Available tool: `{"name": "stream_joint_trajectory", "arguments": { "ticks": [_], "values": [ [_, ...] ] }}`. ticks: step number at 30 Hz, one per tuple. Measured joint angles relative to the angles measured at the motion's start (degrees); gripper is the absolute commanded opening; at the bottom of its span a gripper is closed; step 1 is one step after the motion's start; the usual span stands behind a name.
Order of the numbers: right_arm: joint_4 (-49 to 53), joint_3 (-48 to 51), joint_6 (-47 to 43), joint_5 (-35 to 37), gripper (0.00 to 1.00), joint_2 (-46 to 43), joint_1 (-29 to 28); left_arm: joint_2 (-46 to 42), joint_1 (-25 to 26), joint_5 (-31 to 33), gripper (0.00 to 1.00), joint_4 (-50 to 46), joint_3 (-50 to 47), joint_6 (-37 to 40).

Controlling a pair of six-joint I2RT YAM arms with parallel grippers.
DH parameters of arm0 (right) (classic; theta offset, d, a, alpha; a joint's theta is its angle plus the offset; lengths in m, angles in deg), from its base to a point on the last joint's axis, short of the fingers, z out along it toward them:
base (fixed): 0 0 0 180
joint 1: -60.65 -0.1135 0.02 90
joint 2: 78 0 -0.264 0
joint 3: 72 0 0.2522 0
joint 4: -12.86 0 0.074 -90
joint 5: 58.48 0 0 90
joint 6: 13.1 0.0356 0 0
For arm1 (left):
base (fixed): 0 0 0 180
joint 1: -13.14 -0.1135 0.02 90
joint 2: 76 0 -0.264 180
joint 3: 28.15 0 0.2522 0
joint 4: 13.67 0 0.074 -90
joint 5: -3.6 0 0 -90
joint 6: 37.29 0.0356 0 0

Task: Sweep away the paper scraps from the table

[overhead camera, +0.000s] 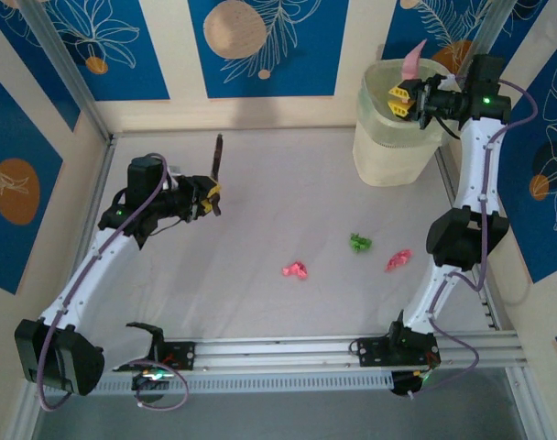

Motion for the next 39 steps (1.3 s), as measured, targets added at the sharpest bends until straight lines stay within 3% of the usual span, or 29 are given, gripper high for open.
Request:
{"name": "stream_joint_trajectory", "arguments": {
  "ticks": [19, 23, 28, 32, 35, 39],
  "values": [
    [-13.6, 6.6, 15.5, -6.5, 0.04, -3.5, 0.9, 4.8, 3.6, 4.8, 0.0, -0.1, 6.2, 1.0],
    [-10.8, 4.6, 13.7, -5.9, 0.03, -3.4, 0.9, 5.0, 4.9, 6.3, 0.0, -0.4, 7.8, 1.7],
    [-4.5, 1.3, 5.2, -1.7, 0.03, -4.9, -0.5, 4.6, 5.3, 8.0, 0.0, -3.4, 8.7, 3.8],
    [2.4, 1.4, -5.5, 5.4, 0.03, -7.8, -8.7, 4.8, 5.3, 12.1, 0.0, -18.2, 17.3, 10.6],
    [6.6, 4.5, -14.3, 12.3, 0.03, -10.5, -18.8, 4.6, 5.0, 14.7, 0.0, -25.8, 23.5, 15.6],
    [12.2, 10.0, -25.1, 25.6, 0.04, -12.5, -32.4, 3.5, 4.8, 16.5, 0.0, -33.3, 24.1, 20.1]
  ]
}}
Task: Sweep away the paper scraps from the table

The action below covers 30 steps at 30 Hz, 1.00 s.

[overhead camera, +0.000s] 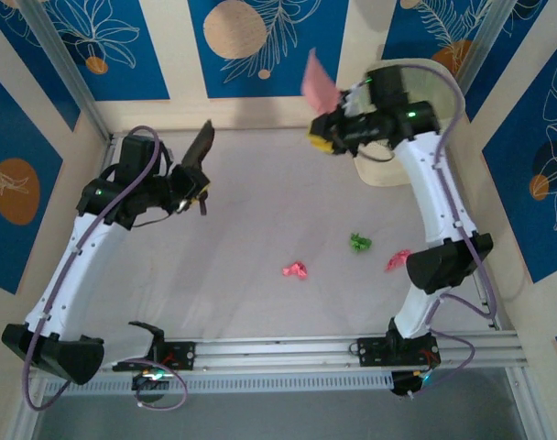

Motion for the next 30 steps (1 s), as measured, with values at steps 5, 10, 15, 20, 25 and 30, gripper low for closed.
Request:
{"name": "stream_joint_trajectory", "arguments": {
  "ticks": [5, 10, 15, 20, 25, 30],
  "values": [
    [5.0, 8.4, -9.9, 16.8, 0.07, 0.6, -11.1, -2.7, -1.1, 3.8, 0.0, -10.6, -0.4, 6.3],
    [8.1, 15.3, -17.4, 28.3, 0.1, 4.5, -17.7, -12.4, -1.4, 7.6, 0.0, -13.6, -4.4, 9.1],
    [7.5, 19.8, -23.6, 35.9, 0.11, 10.0, -22.1, -16.4, -1.4, 6.4, 0.0, -14.6, -10.9, 7.3],
    [3.1, 23.0, -26.5, 39.0, 0.16, 13.7, -23.9, -15.9, -1.4, 6.3, 0.0, -14.4, -15.0, 4.1],
    [-2.6, 24.0, -28.1, 42.2, 0.24, 16.4, -24.0, -16.0, -1.4, 6.0, 0.0, -13.2, -15.2, 2.0],
    [-8.1, 24.2, -29.2, 44.1, 0.3, 18.7, -24.0, -15.3, -1.4, 5.5, 0.0, -11.1, -15.2, 1.0]
  ]
}}
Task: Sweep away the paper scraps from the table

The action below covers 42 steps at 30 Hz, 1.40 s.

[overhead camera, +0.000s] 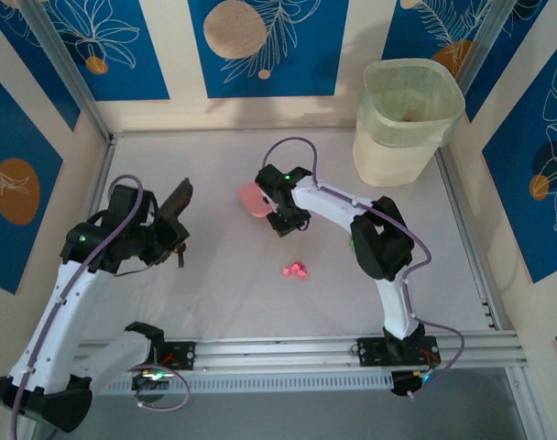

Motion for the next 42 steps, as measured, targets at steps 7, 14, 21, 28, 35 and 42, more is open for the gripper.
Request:
{"name": "stream_joint_trajectory", "arguments": {
  "ticks": [7, 14, 21, 28, 35, 42],
  "values": [
    [-3.5, -0.1, -1.2, 0.9, 0.33, 4.0, 0.0, 4.7, -0.1, -0.1, 0.0, 1.7, 2.1, 0.7],
    [-4.3, -0.1, -1.6, 0.8, 0.42, 5.3, 0.8, 9.6, -0.4, -0.5, 0.0, 5.0, 4.8, 1.6],
    [-10.5, 6.9, -0.6, 0.3, 0.51, 0.6, 1.1, 12.2, -0.6, -1.7, 0.0, 7.6, 4.8, 1.5],
    [-32.1, 30.3, -0.7, -3.7, 0.53, -17.2, 1.0, 13.4, -0.6, -2.5, 0.0, 10.2, 4.8, 1.6],
    [-56.6, 46.1, -2.7, -3.8, 0.54, -23.3, -0.2, 14.2, -1.0, -3.4, 0.0, 12.0, 4.8, 2.3],
    [-69.5, 48.0, -3.6, -2.9, 0.54, -19.4, -0.2, 14.6, -2.3, -4.0, 0.0, 12.3, 4.8, 3.1]
  ]
}}
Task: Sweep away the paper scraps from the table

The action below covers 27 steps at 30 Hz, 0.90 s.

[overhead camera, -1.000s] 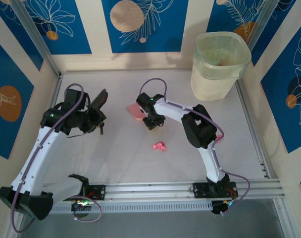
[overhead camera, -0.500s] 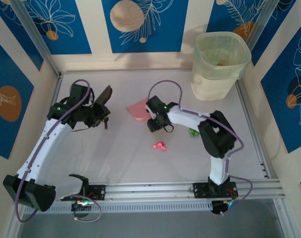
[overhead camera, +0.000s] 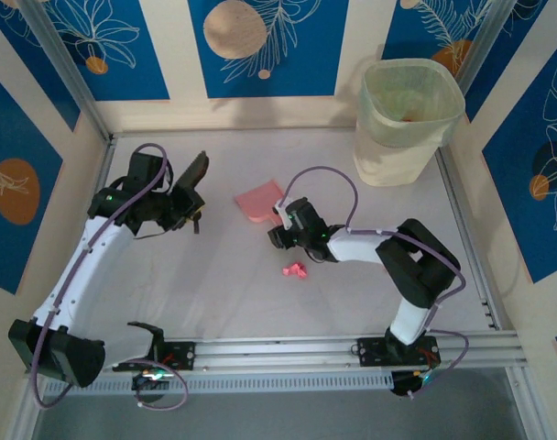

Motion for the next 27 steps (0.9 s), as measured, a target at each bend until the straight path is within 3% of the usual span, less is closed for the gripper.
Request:
{"name": "stream_joint_trajectory", "arguments": {
  "ticks": [12, 17, 27],
  "values": [
    [-4.5, -0.4, -0.6, 5.4, 0.45, 3.6, -0.1, 0.8, -1.6, -1.1, 0.0, -0.7, 1.2, 1.6],
    [-4.4, -1.1, -1.1, 7.0, 0.29, 4.6, -0.2, 0.8, -1.8, -1.1, 0.0, -0.9, 1.2, 2.0],
    [-2.3, -2.8, -1.7, 8.4, 0.1, 5.0, -0.4, 0.0, -1.9, -1.1, 0.0, -1.6, 1.2, 2.2]
  ]
}}
